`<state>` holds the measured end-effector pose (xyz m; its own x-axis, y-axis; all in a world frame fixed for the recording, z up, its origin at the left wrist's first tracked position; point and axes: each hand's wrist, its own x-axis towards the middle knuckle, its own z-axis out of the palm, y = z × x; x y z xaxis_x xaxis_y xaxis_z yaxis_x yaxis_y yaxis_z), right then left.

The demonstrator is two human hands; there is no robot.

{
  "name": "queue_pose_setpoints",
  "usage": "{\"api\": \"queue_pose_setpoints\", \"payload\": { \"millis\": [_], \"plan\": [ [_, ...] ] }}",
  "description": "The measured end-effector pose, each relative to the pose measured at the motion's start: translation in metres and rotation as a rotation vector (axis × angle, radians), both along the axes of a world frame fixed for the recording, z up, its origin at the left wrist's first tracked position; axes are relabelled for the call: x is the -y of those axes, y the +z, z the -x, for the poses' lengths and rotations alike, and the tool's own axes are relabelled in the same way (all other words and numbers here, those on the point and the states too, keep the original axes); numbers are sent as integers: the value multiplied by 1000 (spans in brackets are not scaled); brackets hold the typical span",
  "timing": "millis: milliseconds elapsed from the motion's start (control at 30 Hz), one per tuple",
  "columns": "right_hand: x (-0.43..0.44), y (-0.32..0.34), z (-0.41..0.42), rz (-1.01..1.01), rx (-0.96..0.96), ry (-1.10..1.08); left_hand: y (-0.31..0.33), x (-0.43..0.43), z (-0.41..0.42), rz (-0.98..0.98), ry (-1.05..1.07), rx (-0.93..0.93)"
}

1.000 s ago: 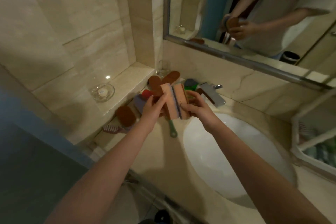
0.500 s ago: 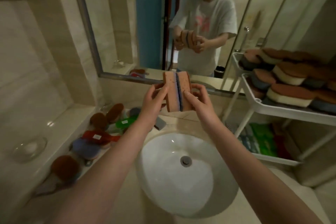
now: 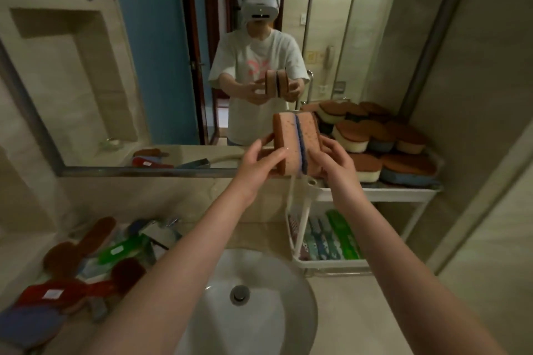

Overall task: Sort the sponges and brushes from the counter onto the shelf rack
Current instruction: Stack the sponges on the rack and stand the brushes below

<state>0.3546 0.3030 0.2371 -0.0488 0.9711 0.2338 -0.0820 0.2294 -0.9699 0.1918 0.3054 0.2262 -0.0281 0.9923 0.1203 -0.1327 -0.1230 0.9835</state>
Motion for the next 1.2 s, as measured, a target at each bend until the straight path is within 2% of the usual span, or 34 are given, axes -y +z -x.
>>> {"api": "queue_pose_setpoints", "payload": {
  "millis": [100,200,333,500,667,900,967,1067,1133,1200],
  "plan": [
    [-13,6,-32,-60,36,-157,11,-24,-23,33,57,-77],
    [-31,9,-63,-94,91,-256,29,-49,-45,52,156,-257],
    [-52,14,-93,-137,148,-330,49,-90,-77,76,219,-567],
    [-67,14,-117,-173,161,-323,49,-137,-101,152,264,-829],
    [-76,9,-131,-191,148,-313,36,-149,-113,149,285,-967],
    [-80,5,-137,-211,163,-269,31,-146,-113,145,337,-1044],
    [-77,5,-138,-237,189,-255,30,-133,-117,78,434,-1006],
    [-74,7,-146,-270,253,-228,27,-103,-126,-195,535,-913],
    [-73,10,-158,-272,301,-196,19,-83,-135,-372,500,-899],
    [-71,14,-173,-248,356,-175,7,-69,-145,-466,418,-931]
  ]
}}
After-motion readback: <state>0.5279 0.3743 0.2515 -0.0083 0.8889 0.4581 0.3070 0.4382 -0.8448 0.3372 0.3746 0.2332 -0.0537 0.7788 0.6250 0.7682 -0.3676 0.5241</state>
